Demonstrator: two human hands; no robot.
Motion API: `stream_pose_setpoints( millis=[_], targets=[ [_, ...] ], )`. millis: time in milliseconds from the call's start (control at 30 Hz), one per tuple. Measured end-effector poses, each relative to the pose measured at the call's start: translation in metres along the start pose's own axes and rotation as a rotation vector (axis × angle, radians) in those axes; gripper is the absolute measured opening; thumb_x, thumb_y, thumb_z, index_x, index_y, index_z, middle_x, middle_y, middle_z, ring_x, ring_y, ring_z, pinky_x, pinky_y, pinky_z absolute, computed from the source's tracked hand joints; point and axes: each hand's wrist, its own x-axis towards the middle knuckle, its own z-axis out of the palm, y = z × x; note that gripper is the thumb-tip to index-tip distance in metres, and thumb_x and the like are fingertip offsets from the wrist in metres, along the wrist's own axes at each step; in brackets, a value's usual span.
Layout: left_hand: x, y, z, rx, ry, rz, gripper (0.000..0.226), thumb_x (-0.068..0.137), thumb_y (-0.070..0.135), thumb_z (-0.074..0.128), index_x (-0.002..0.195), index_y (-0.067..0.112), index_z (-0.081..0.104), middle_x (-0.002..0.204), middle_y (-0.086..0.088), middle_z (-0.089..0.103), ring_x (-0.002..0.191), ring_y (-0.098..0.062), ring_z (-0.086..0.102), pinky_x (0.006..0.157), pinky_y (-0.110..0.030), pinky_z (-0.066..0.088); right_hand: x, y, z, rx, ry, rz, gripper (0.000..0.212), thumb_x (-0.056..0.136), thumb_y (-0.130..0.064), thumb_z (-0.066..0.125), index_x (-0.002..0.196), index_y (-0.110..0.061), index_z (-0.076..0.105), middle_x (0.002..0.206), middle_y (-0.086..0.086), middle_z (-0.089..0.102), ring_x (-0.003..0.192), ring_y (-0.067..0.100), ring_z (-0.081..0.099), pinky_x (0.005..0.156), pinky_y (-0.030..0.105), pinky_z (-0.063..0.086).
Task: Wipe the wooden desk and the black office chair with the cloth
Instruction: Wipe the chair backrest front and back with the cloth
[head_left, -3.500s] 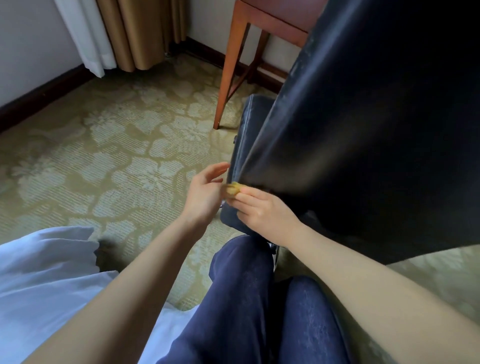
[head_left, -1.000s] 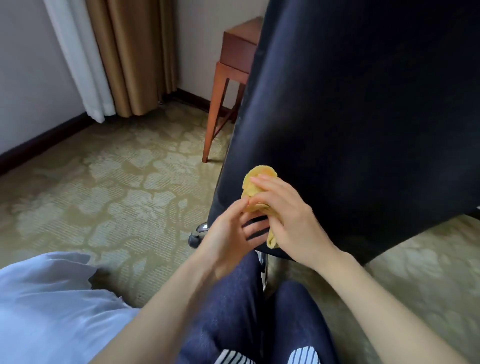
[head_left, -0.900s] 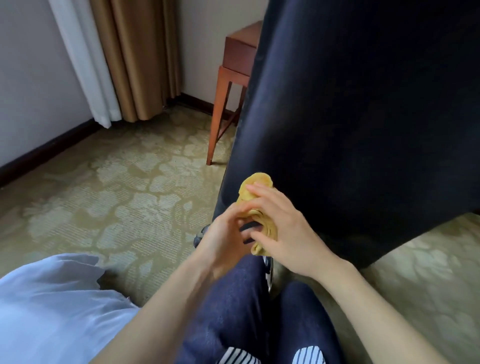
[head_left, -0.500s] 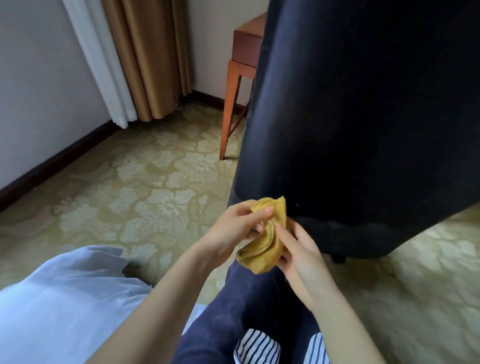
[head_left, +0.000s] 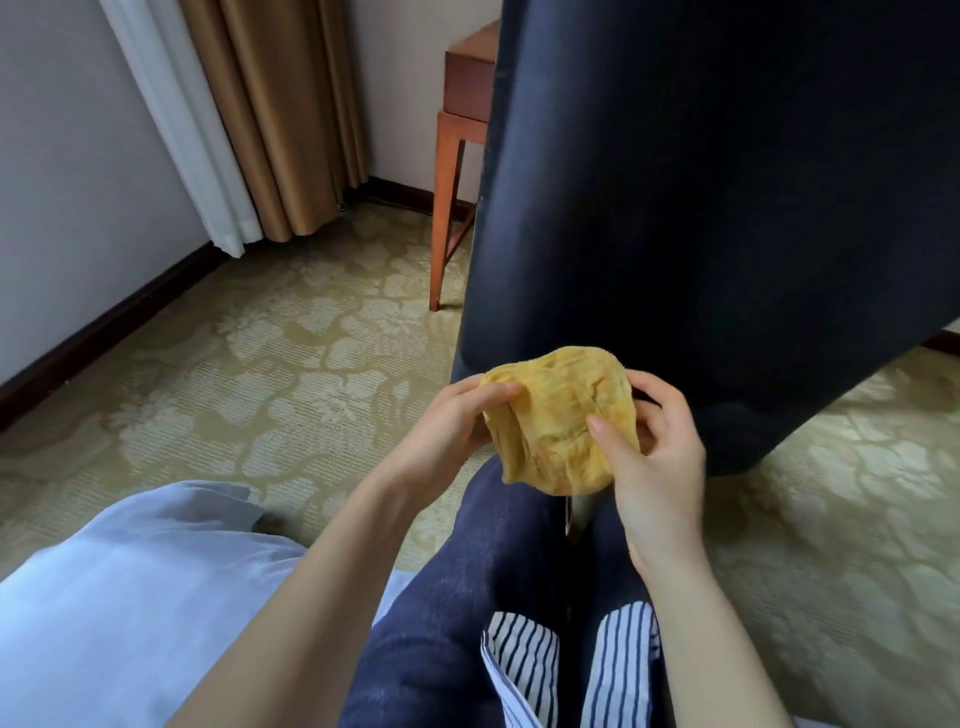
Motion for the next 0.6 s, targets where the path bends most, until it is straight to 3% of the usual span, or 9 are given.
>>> stream_pose_setpoints(
  millis=[100,167,267,367,433,500,600],
  targets=[
    [-0.006,-0.005,0.010,-0.120,-0.016,-0.039,0.031,0.097,0.022,0.048,0.120,0.003,0.059,0.107,-0.011,0.070,0.096,-0.021,0.068,0.074,-0.029,0.055,-0.008,0.000,0.004,-0.273,0.080,-0.142,0.041,0.084,-0.010,0.068,0.113,-0.033,0.053,0.101,-0.019,0.058,0.098,0.003,0.058,0.084,0.027,0.052],
    [-0.006,-0.006,0.012,-0.160,0.007,-0.063,0.037,0.099,0.026,0.048,0.127,0.003,0.053,0.118,-0.014,0.066,0.109,-0.027,0.064,0.087,-0.041,0.054,-0.011,0.002,0.005,-0.325,0.036,-0.157,0.042,0.084,-0.018,0.069,0.117,-0.035,0.050,0.105,-0.022,0.055,0.102,0.004,0.056,0.087,0.030,0.051],
    [-0.005,-0.007,0.009,-0.217,-0.003,-0.073,0.031,0.100,0.029,0.044,0.118,0.007,0.057,0.113,-0.011,0.069,0.105,-0.025,0.066,0.082,-0.040,0.055,-0.018,0.009,0.009,-0.333,-0.067,-0.128,0.054,0.080,-0.036,0.071,0.127,-0.039,0.043,0.124,-0.018,0.047,0.116,0.001,0.046,0.096,0.028,0.043],
    [0.001,-0.006,0.006,-0.255,-0.043,-0.085,0.033,0.100,0.030,0.044,0.119,0.006,0.057,0.113,-0.015,0.067,0.103,-0.027,0.065,0.084,-0.041,0.054,-0.026,0.017,0.018,-0.530,-0.108,-0.279,0.062,0.074,-0.044,0.075,0.126,-0.042,0.042,0.140,-0.017,0.034,0.126,0.005,0.035,0.099,0.026,0.037],
    [0.005,-0.008,0.004,-0.238,-0.061,-0.093,0.032,0.100,0.029,0.044,0.117,0.005,0.056,0.106,-0.014,0.067,0.096,-0.025,0.065,0.082,-0.039,0.052,-0.026,0.027,0.028,-0.623,-0.088,-0.360,0.060,0.071,-0.042,0.078,0.122,-0.035,0.048,0.137,-0.014,0.040,0.123,0.009,0.039,0.096,0.030,0.043],
    [0.008,-0.010,0.004,-0.195,-0.064,-0.084,0.028,0.100,0.027,0.045,0.114,0.006,0.056,0.097,-0.008,0.070,0.088,-0.019,0.068,0.074,-0.032,0.055,-0.022,0.032,0.031,-0.554,-0.059,-0.310,0.055,0.069,-0.034,0.082,0.115,-0.031,0.052,0.125,-0.015,0.049,0.115,0.010,0.047,0.093,0.037,0.048],
    [0.021,-0.014,-0.007,-0.261,-0.047,-0.085,0.033,0.100,0.023,0.045,0.124,0.002,0.053,0.104,-0.015,0.068,0.092,-0.022,0.067,0.076,-0.034,0.056,-0.006,0.041,0.038,-0.347,-0.138,-0.164,0.050,0.069,-0.027,0.082,0.108,-0.035,0.053,0.114,-0.020,0.049,0.112,0.008,0.051,0.093,0.029,0.047]
  ],
)
